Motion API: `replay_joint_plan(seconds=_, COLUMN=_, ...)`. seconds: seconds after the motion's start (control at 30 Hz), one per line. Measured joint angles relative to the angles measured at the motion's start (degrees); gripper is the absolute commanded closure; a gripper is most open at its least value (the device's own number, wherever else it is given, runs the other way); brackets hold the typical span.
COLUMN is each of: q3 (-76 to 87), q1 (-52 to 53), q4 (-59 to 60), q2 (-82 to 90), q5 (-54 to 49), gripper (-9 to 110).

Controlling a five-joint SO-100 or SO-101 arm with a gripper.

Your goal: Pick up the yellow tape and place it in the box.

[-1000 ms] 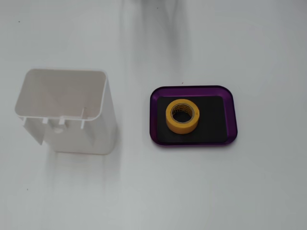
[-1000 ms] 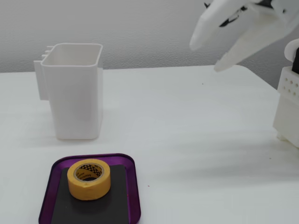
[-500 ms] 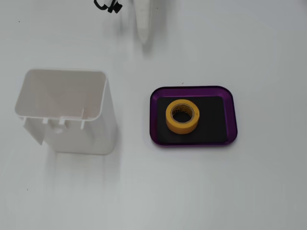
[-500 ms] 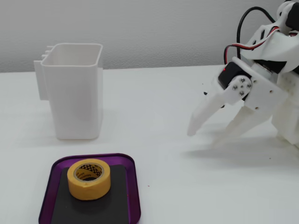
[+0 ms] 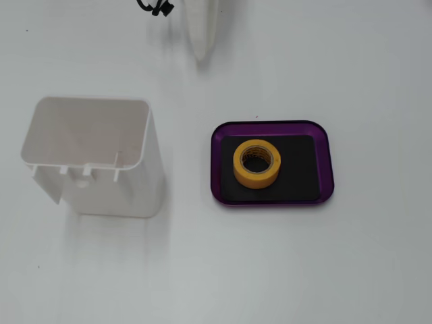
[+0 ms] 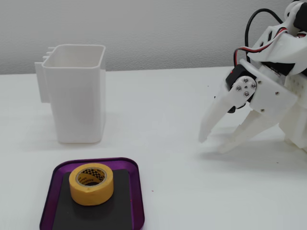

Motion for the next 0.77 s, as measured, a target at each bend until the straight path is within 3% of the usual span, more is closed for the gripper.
replay_joint_plan(seconds=0.77, q3=0.09, q1=0.0, q4=0.0, q2=0.0, q5=0.53, gripper=101)
